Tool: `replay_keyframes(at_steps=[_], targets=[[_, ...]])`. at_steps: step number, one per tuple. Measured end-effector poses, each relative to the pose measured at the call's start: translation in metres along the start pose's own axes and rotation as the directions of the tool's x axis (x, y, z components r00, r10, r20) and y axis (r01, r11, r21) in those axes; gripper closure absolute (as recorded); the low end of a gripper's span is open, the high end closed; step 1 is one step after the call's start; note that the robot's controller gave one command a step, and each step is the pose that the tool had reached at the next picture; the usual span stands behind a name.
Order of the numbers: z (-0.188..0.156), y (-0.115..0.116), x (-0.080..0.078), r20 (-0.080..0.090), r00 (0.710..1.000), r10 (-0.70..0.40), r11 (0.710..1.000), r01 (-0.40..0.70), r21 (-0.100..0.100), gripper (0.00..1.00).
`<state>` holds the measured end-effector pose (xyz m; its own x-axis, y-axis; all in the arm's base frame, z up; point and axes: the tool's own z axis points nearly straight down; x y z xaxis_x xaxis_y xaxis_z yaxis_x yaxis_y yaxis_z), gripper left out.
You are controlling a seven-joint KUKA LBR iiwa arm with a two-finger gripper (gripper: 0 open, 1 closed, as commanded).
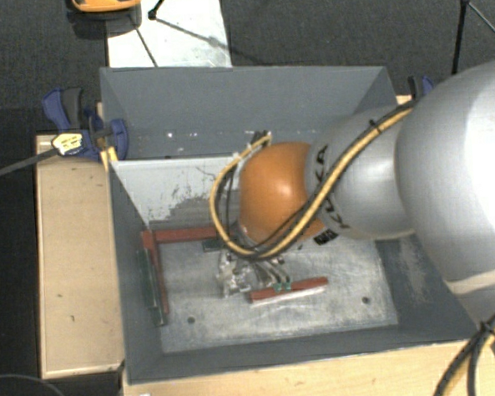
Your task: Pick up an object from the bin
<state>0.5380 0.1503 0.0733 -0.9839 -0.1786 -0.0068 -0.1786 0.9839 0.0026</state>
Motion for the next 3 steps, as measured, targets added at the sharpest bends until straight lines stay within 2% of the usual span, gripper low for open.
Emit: replay_keyframes(at_steps=[1,3], targets=[[0.0016,-0.0008,0.0007,0.0,1.0,0.006,1.0,-0.006,0.001,0.0],[0.0011,-0.0017,0.0012,-0.001,1.0,0.001,1.0,-0.001,0.0,0.0]])
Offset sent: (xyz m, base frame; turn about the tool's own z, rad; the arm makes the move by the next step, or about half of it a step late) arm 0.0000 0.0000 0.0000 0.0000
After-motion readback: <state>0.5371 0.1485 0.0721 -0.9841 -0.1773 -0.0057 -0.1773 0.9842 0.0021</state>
